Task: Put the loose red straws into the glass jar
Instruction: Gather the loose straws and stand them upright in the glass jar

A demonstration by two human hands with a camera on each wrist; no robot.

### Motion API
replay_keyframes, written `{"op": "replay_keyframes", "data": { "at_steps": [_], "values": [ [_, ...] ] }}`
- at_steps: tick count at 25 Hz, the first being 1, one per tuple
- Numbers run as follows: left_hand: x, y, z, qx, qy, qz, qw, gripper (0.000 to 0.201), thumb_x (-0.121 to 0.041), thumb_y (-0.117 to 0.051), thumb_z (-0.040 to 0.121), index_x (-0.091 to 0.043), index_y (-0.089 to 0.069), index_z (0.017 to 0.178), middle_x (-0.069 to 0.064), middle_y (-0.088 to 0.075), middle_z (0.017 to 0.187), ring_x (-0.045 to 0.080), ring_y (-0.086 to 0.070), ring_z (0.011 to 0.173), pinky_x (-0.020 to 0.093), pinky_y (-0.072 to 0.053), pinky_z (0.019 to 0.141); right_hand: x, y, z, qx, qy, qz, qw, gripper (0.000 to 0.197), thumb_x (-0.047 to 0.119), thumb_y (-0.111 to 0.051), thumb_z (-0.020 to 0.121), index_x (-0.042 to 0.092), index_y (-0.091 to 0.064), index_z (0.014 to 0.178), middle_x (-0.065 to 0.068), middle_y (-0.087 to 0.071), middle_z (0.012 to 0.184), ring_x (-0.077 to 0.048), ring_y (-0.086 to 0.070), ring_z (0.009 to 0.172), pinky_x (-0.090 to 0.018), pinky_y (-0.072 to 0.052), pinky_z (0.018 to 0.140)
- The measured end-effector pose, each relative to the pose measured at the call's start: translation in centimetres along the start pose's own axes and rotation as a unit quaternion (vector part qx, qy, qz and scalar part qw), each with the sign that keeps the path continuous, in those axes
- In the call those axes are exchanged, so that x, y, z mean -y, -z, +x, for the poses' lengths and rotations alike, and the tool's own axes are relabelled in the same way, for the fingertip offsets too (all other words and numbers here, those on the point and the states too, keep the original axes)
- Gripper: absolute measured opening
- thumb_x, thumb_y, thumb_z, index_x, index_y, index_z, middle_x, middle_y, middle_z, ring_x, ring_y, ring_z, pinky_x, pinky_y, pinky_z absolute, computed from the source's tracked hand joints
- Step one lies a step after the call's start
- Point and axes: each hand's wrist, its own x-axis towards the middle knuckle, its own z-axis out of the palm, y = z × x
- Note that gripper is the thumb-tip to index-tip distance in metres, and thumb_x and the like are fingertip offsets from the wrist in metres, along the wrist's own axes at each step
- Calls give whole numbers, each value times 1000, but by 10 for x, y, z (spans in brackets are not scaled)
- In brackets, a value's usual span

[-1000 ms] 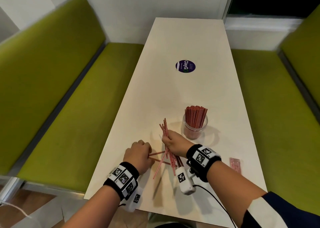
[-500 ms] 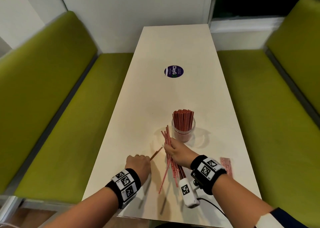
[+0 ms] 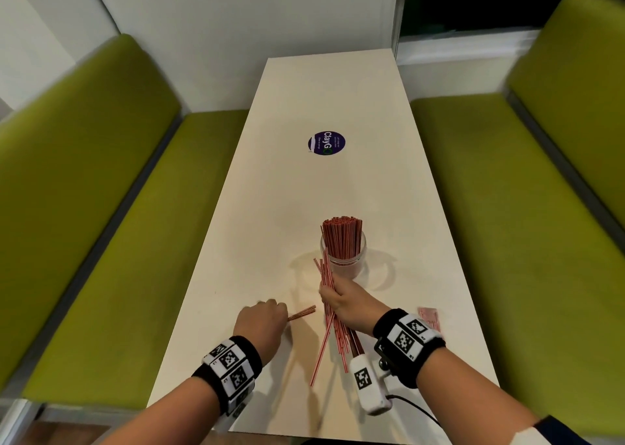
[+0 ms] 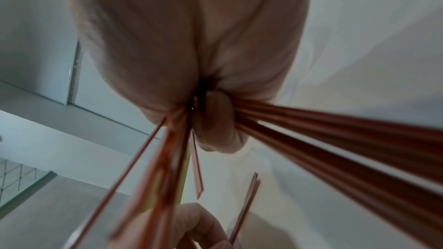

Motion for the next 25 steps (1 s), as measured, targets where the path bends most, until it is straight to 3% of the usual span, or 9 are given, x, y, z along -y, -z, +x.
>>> {"op": "replay_keyframes", "data": {
  "at_steps": [2,6,10,13,14,16,19,22,25],
  "values": [
    [-4,3,1,12,3,18,1000,20,-10,-47,97,-13,-53,116,7,-60,118,27,-62,107,34,-37,71,3,1,-4,-5,-1,-2,1000,18,13,-40,100,14,-37,83,-3,-32,72,-11,-29,62,-34,-27,61],
    [-13,4,2,25,-11,82,996,27,-7,-41,96,-7,-48,123,11,-56,123,28,-59,111,36,-42,78,11,3,-10,-8,-2,6,1000,21,12,-39,99,14,-35,79,1,-29,66,-7,-25,54,-25,-24,52],
    [-6,1,0,43,-32,82,995,26,-11,-39,97,-9,-46,122,10,-56,122,29,-59,109,36,-36,73,15,4,-15,-10,15,5,1000,20,10,-38,99,14,-36,80,-5,-29,70,-11,-25,59,-31,-22,56],
    [3,7,-7,5,-19,-111,994,14,-19,-39,101,-12,-47,109,8,-60,109,26,-61,95,36,-43,75,13,8,-17,-18,16,21,1000,20,12,-37,99,15,-34,79,-7,-29,71,-17,-25,62,-35,-22,58],
    [2,13,-12,-20,2,-243,970,15,-23,-37,103,-13,-47,101,6,-61,100,22,-61,86,34,-45,74,11,9,-17,-24,17,27,999,22,12,-37,99,15,-33,78,-7,-29,71,-18,-25,62,-36,-22,58],
    [-9,30,-26,-56,24,-471,880,20,-26,-36,105,-14,-47,93,4,-65,90,14,-64,76,32,-49,71,10,7,-15,-40,18,44,998,23,12,-38,99,15,-32,77,-7,-28,70,-18,-25,61,-36,-23,58],
    [-35,48,-40,-54,9,-612,789,19,-25,-35,105,-13,-46,95,4,-66,91,12,-67,78,40,-59,72,11,1,-11,-70,11,83,994,22,14,-41,99,15,-35,78,-3,-30,68,-11,-27,58,-32,-27,57],
    [-51,57,-41,-51,0,-646,761,18,-21,-35,104,-12,-42,91,9,-53,75,23,-52,68,55,-58,73,12,-3,-5,-114,13,107,988,21,11,-43,98,15,-36,78,-2,-34,69,-11,-31,61,-26,-30,56],
    [-55,65,-37,-75,-21,-581,810,16,-24,-33,104,-17,-42,93,7,-58,71,20,-53,60,43,-57,64,13,-5,-1,-155,3,128,980,22,12,-44,98,16,-38,77,0,-38,71,-10,-35,63,-24,-34,59]
  ]
}}
